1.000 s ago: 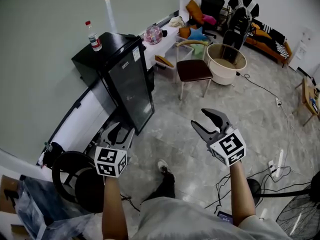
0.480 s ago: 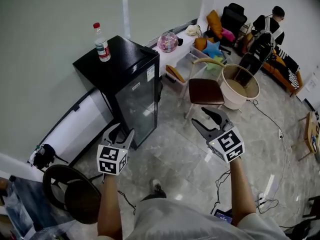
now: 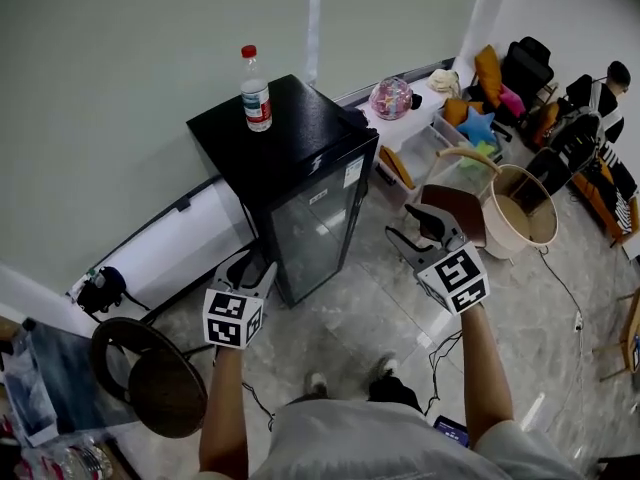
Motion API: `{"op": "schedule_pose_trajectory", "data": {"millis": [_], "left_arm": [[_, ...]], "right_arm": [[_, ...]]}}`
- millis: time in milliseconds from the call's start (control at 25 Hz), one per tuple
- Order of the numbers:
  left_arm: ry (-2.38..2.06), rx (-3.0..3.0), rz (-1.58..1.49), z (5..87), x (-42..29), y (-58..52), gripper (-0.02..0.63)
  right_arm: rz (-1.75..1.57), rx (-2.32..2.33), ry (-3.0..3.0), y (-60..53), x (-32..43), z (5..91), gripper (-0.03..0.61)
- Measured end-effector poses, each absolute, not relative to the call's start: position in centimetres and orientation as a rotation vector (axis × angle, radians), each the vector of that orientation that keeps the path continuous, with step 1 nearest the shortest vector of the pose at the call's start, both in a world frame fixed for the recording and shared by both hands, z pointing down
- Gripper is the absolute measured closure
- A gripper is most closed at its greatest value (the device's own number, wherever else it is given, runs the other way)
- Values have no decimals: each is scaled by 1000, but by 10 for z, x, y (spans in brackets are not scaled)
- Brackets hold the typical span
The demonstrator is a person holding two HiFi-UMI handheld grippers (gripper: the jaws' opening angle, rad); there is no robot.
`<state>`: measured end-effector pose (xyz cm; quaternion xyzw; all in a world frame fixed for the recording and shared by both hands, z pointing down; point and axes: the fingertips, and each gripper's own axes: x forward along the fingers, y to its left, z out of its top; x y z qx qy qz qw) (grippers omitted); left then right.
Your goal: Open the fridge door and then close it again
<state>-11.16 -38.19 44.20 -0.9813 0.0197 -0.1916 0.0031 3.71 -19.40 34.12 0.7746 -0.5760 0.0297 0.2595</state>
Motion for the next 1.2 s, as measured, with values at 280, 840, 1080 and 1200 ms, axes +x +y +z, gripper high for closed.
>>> {"op": "schedule_pose_trajectory", "data": {"millis": [280,840,1080,1200], "left_arm": [[278,-3114,-643,462,-101,-398,428],[1006,-3116,-698,501,-72,-397,426],[1111,-3116,-741,527,-68,-396,426],[1062,-3122,-794,541,-68,-400,425]], "right_arm": [[-3,1934,-1697,-240,73,345,377],[-275,1212,-2073,-343,115,356,376],[-350,904,-2119,-375,88,374,374],[-365,811,-2131,-392,72,382,374]]}}
